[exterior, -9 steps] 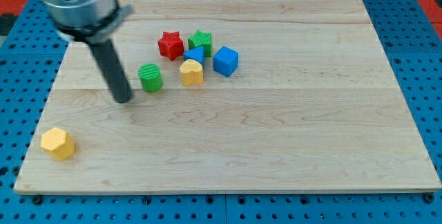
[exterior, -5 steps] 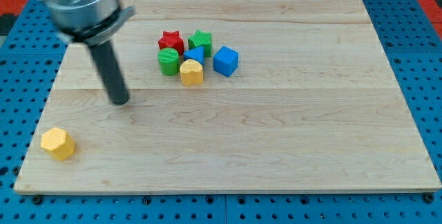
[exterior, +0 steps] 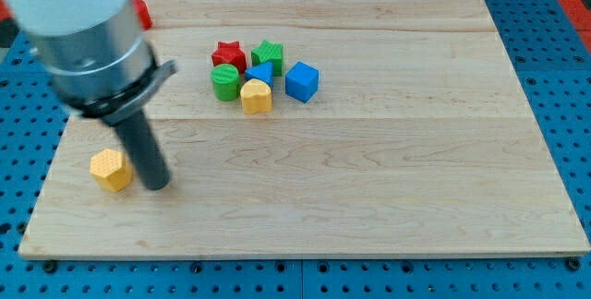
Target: Push the hexagon to the left of heart
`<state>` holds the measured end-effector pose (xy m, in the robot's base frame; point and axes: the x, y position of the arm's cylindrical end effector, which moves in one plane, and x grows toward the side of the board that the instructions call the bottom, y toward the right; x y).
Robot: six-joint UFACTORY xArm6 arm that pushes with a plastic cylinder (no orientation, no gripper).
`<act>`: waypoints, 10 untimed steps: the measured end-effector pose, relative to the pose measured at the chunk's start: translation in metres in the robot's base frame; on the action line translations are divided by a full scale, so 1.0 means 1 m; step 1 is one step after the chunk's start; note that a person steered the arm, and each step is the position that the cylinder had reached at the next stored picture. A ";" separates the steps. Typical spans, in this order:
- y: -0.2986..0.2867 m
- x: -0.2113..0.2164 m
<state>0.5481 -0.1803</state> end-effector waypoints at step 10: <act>-0.002 -0.085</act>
<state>0.4628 -0.1823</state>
